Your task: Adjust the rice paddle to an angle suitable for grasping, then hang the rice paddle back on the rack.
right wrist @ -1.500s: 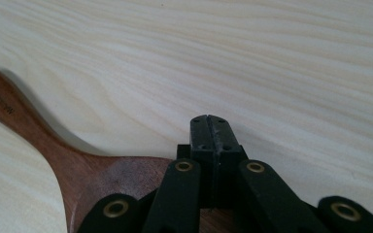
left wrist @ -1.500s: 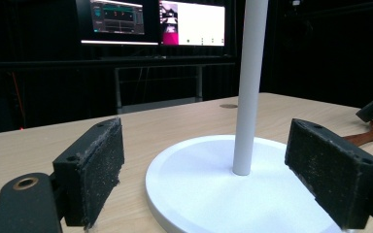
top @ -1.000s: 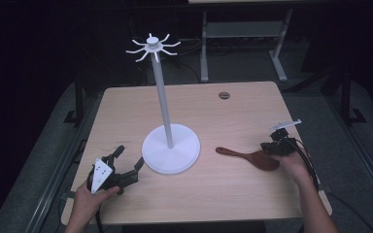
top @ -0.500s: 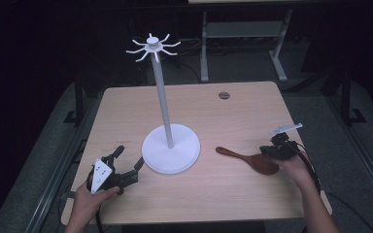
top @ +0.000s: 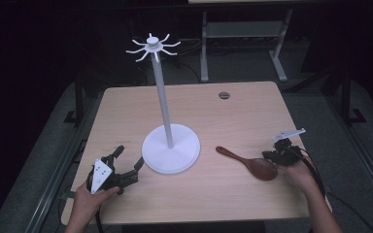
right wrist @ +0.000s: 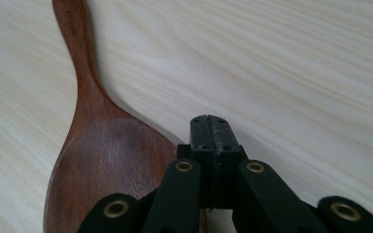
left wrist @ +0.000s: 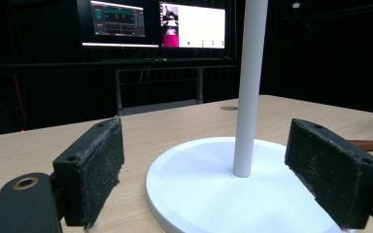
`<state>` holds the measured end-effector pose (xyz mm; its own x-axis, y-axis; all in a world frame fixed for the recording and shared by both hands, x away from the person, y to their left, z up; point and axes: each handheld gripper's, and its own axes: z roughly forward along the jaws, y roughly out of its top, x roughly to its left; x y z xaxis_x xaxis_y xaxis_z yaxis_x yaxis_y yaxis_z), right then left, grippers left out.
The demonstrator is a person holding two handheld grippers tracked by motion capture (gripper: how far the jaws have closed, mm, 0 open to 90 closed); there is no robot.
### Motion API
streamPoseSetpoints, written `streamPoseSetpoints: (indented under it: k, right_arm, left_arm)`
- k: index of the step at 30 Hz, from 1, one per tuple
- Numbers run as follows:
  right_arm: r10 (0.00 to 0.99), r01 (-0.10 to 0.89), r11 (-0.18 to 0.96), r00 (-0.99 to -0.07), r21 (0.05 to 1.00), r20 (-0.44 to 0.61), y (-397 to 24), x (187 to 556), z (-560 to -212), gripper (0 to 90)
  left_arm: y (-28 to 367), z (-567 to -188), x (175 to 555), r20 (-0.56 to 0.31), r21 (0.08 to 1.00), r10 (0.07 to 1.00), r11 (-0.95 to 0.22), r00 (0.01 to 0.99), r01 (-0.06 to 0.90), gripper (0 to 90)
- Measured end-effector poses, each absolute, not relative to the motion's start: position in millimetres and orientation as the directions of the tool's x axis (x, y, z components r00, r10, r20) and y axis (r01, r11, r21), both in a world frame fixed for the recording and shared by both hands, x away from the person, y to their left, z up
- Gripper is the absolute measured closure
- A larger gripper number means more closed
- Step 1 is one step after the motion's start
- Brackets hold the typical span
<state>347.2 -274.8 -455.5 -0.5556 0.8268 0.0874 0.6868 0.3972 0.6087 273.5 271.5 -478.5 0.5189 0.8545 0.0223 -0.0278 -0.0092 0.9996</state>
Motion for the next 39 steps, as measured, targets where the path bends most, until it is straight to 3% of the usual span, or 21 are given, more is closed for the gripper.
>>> streamPoseSetpoints:
  k: [15, 29, 39]
  right_arm:
    - [0.765, 0.637, 0.475, -0.640, 0.608, 0.073, -257, 323, -454, 90.0]
    - [0.762, 0.636, 0.473, -0.643, 0.610, 0.080, -256, 317, -450, 90.0]
    - [0.782, 0.656, 0.411, -0.611, 0.633, 0.126, -258, 321, -431, 79.4]
  left_arm:
    - [272, -479, 273, 0.023, 1.000, 0.855, -0.011, 0.519, -0.027, 13.6]
    - [272, -478, 273, 0.027, 1.000, 0.854, -0.015, 0.520, -0.028, 13.6]
    - [272, -478, 273, 0.024, 1.000, 0.855, -0.013, 0.519, -0.024, 13.6]
